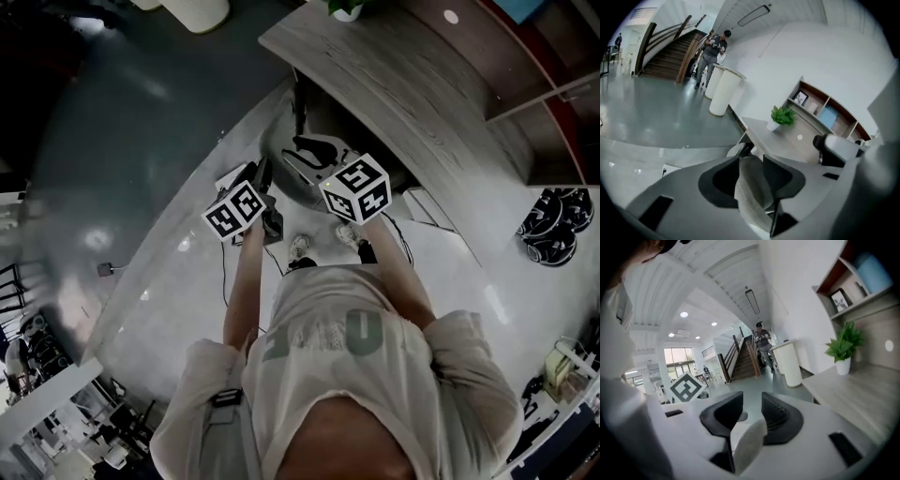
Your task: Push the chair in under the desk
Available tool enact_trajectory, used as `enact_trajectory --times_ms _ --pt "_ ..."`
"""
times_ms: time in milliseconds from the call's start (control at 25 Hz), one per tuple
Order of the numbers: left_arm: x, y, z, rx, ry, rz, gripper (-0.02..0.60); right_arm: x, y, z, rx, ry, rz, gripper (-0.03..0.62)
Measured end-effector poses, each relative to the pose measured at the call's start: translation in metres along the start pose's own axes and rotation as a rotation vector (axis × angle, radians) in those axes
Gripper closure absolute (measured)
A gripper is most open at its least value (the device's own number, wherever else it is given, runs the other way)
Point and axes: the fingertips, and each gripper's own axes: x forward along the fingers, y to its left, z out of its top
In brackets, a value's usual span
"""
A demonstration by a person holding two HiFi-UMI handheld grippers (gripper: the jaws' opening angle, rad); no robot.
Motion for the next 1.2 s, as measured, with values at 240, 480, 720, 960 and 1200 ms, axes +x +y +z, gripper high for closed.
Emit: enact_trajectory --times_ms 240,480,720,960,1200 --pt "-0.071 -0.071 0.111 0.135 -0.370 -0.070 0.545 -0.034 0.016 0.093 -0.205 -0.224 -0.147 0.516" --pt "-0.177 -0.165 0.177 0.517 -0.735 -0.064 0.568 -0.095 0.058 0.191 -0.310 -0.493 -0.212 0.554" --pt "-0.230 -0.197 0.183 0.676 -0.872 -0.016 0.568 -0.117 0.080 0.210 -0.297 -0.562 -0.210 0.577" --pt "-0.244 -0.193 0.188 0.688 -0.895 0.018 0.568 -0.108 0.086 0.208 -0.306 -0.541 -0.189 0.579" --pt "-0.248 -0.191 0.192 0.687 -0.907 0.031 0.568 -0.105 0.092 0.209 -0.324 -0.533 -0.176 0.579"
